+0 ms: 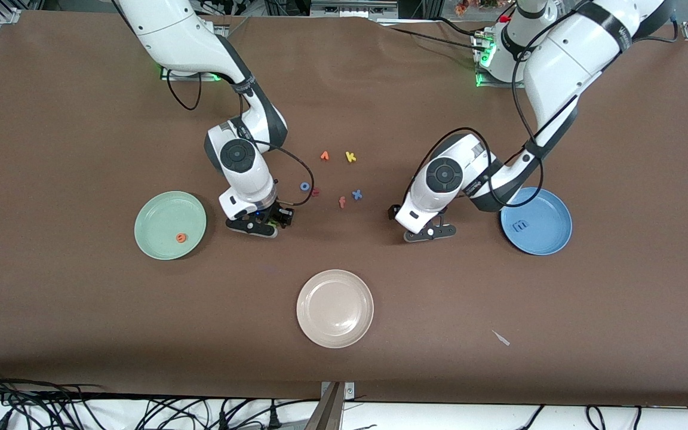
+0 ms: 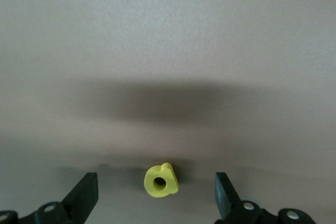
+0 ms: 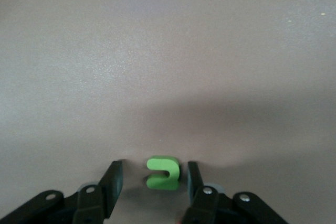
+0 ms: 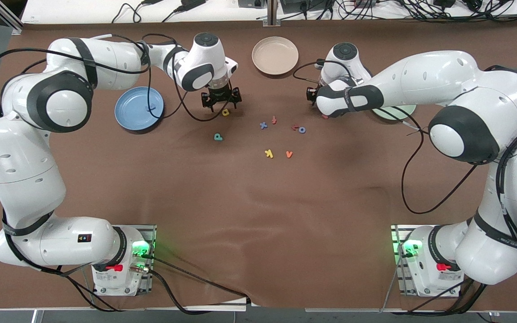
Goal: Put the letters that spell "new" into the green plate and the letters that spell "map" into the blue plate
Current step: 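Grasp green u with the right gripper while the left gripper grasps yellow a, then drop green u on the green plate while the left gripper drops yellow a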
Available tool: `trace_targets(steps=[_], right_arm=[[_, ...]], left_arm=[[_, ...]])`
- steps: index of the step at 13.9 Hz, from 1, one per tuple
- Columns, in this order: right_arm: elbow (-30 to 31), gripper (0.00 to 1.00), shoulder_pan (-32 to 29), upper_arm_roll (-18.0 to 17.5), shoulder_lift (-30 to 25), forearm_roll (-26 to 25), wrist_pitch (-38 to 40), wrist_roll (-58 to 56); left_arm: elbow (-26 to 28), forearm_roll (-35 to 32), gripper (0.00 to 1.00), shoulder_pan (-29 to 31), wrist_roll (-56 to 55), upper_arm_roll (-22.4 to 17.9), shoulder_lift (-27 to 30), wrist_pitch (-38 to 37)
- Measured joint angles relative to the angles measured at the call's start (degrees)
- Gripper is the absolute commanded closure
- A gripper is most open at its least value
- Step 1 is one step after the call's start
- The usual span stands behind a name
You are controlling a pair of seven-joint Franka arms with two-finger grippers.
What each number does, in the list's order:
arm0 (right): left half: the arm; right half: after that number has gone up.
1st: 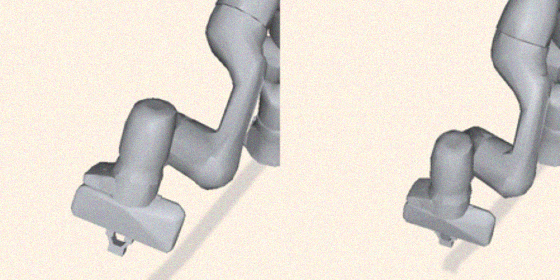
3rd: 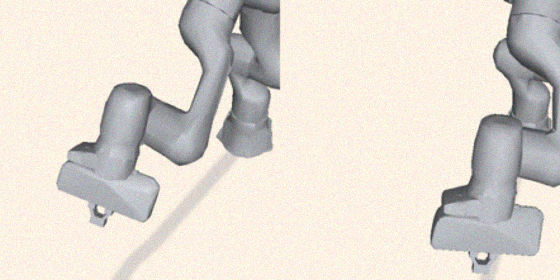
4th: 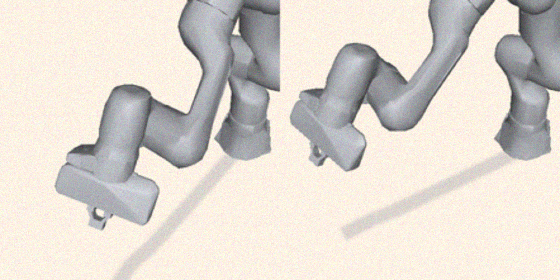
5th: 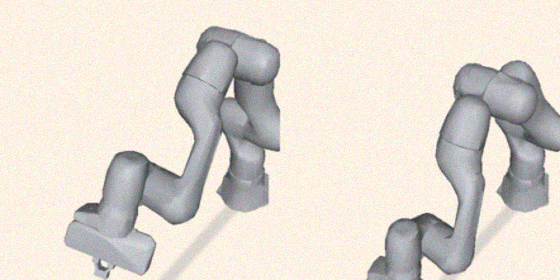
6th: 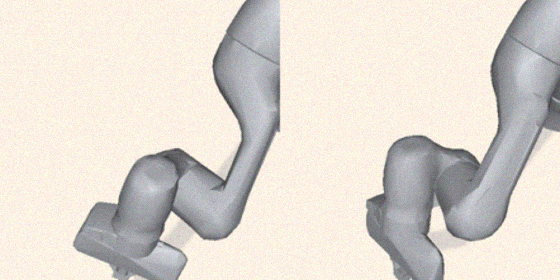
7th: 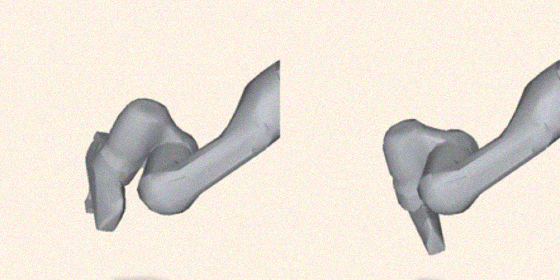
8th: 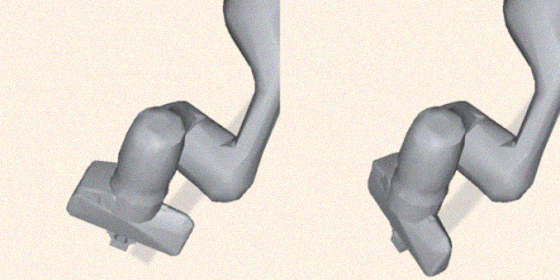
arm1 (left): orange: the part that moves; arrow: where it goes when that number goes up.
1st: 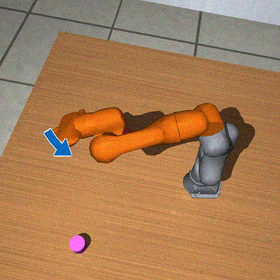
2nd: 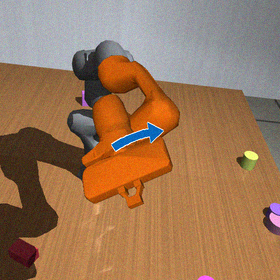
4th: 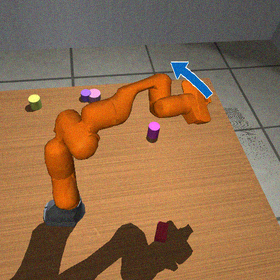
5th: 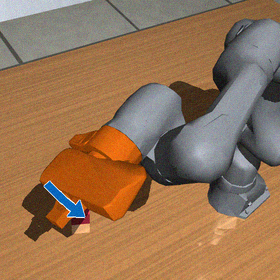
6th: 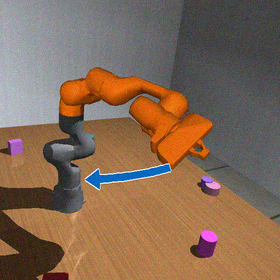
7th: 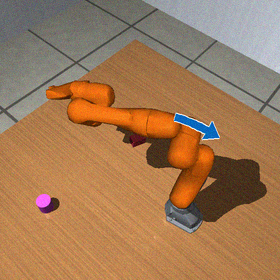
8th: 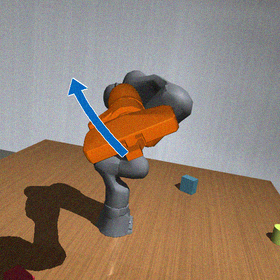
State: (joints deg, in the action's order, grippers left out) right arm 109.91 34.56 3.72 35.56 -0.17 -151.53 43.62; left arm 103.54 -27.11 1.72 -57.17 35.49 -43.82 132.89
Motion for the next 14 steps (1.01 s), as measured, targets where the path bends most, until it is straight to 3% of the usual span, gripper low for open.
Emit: trace_targets(steps=[2,5,10,14], right_arm=[[0.00,0.68,0.03,0.06,-0.03,-0.06,-0.02,0.01],[-0.01,0.83,0.04,0.23,-0.18,-0.20,-0.01,0.01],[-0.12,0.86,0.15,0.84,-0.20,-0.45,0.05,-0.69],[-1.64,0.86,0.07,6.23,-2.39,-0.60,6.79,-10.74]], left_arm=[[0.00,0.00,0.32,-0.26,-1.12,-0.19,-0.55,0.15],[-0.07,0.00,0.48,-0.27,-1.36,-0.17,-0.74,0.28],[-0.25,0.00,0.80,-0.27,-1.65,-0.08,-0.45,0.25],[-0.26,0.00,0.91,-0.26,-1.67,-0.08,-0.39,0.25]])
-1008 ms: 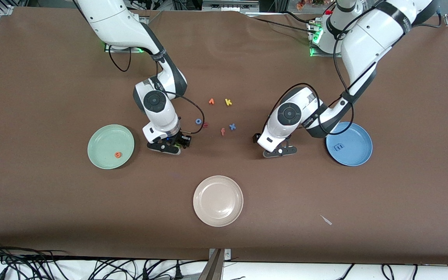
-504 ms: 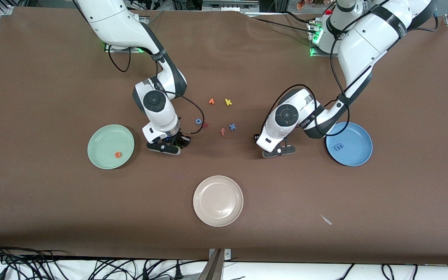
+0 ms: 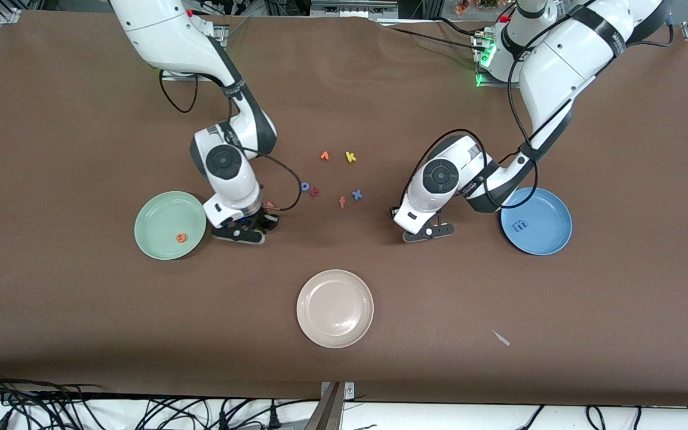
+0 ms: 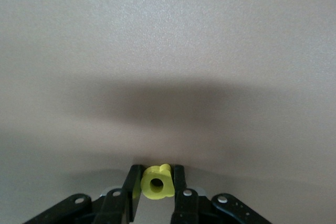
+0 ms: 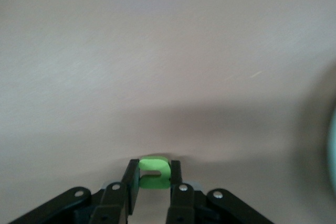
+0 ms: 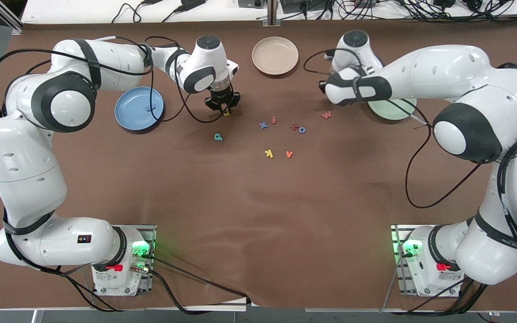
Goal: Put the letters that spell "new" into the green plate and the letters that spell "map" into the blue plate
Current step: 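Drop green u on the green plate while the left gripper drops yellow a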
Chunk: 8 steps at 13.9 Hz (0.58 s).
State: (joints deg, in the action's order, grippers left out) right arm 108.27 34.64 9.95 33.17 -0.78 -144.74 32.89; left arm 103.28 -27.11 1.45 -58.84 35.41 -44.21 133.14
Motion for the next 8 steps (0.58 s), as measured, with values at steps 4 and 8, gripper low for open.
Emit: trace_targets(steps=[4,8], right_arm=[[-0.20,0.86,-0.22,7.13,-3.94,0.06,7.31,-15.23],[2.13,0.86,-1.41,12.26,-5.90,1.05,9.27,-27.92]], left_arm=[[-1.20,-0.24,0.91,0.21,2.66,-0.12,0.06,-4.05],[-4.66,-0.35,0.91,2.11,11.84,-0.15,1.27,-13.90]])
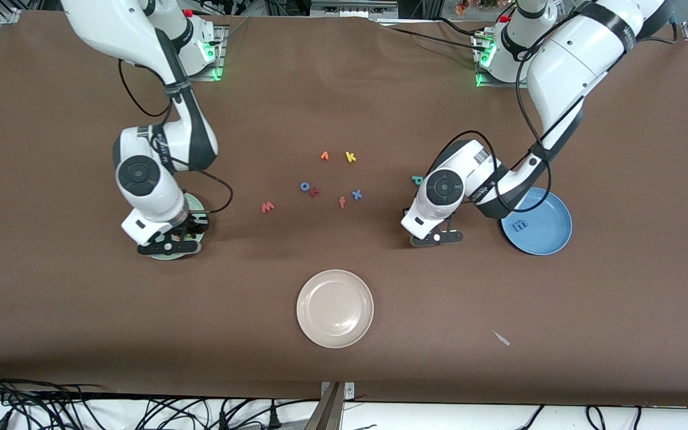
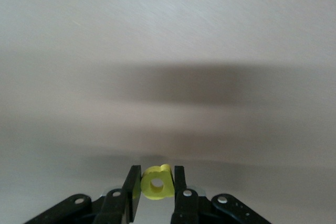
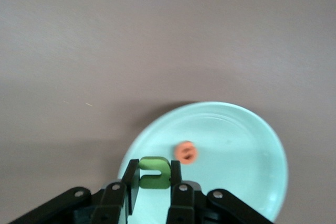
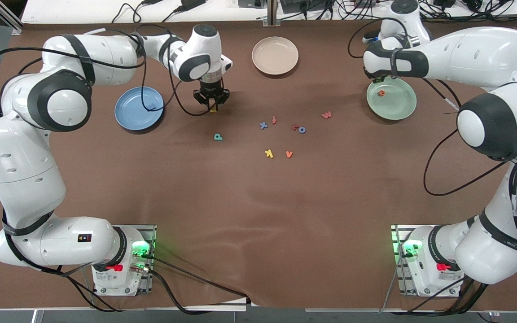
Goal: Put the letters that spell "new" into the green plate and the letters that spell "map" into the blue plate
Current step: 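Drop green u on the green plate while the left gripper drops yellow a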
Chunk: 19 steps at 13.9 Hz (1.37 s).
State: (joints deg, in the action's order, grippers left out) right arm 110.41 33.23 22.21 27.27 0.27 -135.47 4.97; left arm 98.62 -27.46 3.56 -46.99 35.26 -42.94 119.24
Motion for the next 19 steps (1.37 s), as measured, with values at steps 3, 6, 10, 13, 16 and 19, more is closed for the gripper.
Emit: trace_targets(steps=[3,6,10,13,16,19], right_arm=[[6.55,0.81,-0.98,0.98,-2.79,0.74,-3.07,-3.91],[14.40,0.54,-1.03,1.61,-6.66,0.75,-8.26,-4.71],[16.07,0.39,-0.95,1.48,-8.31,1.26,-9.02,-4.78],[16.08,0.37,-0.83,-0.08,-8.45,5.36,-9.22,-4.58],[15.67,0.37,-0.47,-5.23,-8.54,7.80,-9.66,2.78],[14.69,0.37,0.72,-9.93,-8.55,7.84,-10.09,13.56]], left_arm=[[-0.38,0.00,0.91,3.83,9.80,0.07,1.99,-5.22],[-0.22,0.00,0.91,8.46,20.79,0.05,3.68,-8.43],[3.30,-0.03,0.90,15.40,32.06,0.03,6.92,-9.41],[9.83,-0.05,0.86,21.14,35.08,1.00,10.42,-3.09],[19.45,-0.08,0.01,26.61,35.17,1.76,13.74,9.98],[22.28,-0.08,0.00,28.51,35.32,2.21,14.41,11.80]])
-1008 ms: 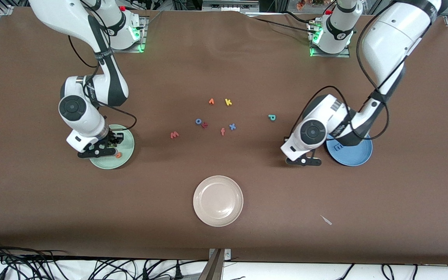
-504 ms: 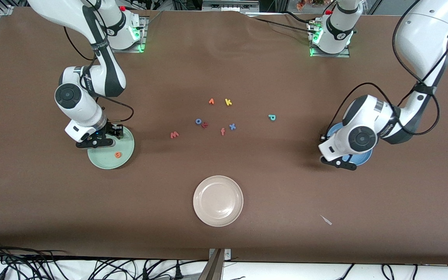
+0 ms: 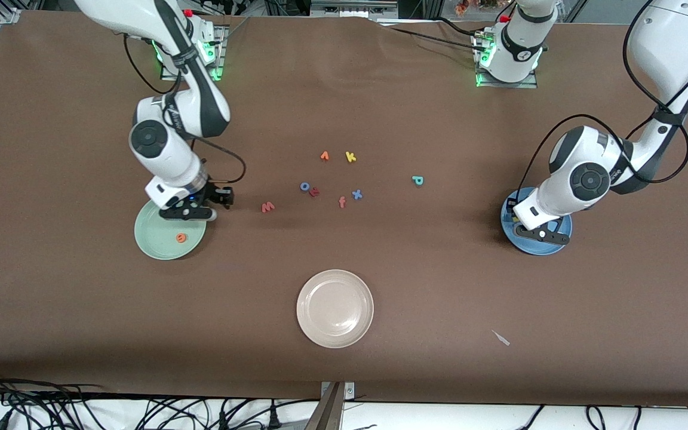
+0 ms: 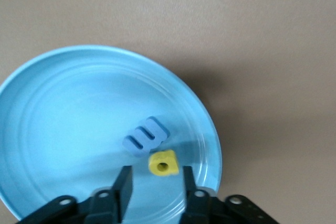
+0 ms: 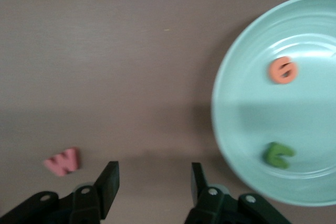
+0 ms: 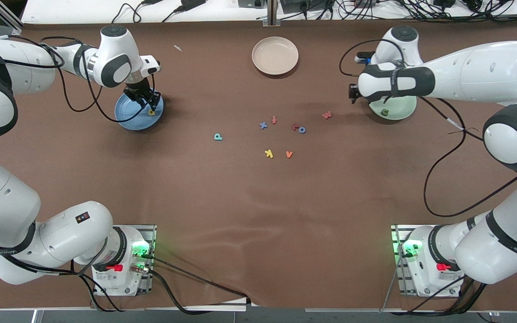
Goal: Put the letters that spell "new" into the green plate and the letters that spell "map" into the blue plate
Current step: 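Drop green u on the green plate while the left gripper drops yellow a, then grasp pink W with the right gripper while the left gripper grasps teal p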
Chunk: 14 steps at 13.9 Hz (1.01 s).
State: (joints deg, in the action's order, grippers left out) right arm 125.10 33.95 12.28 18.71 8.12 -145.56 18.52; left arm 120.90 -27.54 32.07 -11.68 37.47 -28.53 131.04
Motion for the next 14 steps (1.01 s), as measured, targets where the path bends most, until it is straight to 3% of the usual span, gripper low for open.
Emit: trace_targets(steps=[2,8,14], right_arm=[[-0.71,0.37,2.51,-0.93,0.41,0.00,-0.50,6.81],[-0.99,0.36,7.06,-1.01,5.37,0.01,-7.70,22.62],[-1.08,0.36,8.20,-1.00,8.42,0.01,-11.61,33.19]], left_arm=[[-0.11,0.02,0.00,0.15,-2.10,2.73,0.40,-1.45],[1.61,0.02,0.00,-0.83,-25.58,16.70,0.47,-2.68],[3.28,0.02,0.00,-9.56,-38.98,18.05,-1.55,2.16]])
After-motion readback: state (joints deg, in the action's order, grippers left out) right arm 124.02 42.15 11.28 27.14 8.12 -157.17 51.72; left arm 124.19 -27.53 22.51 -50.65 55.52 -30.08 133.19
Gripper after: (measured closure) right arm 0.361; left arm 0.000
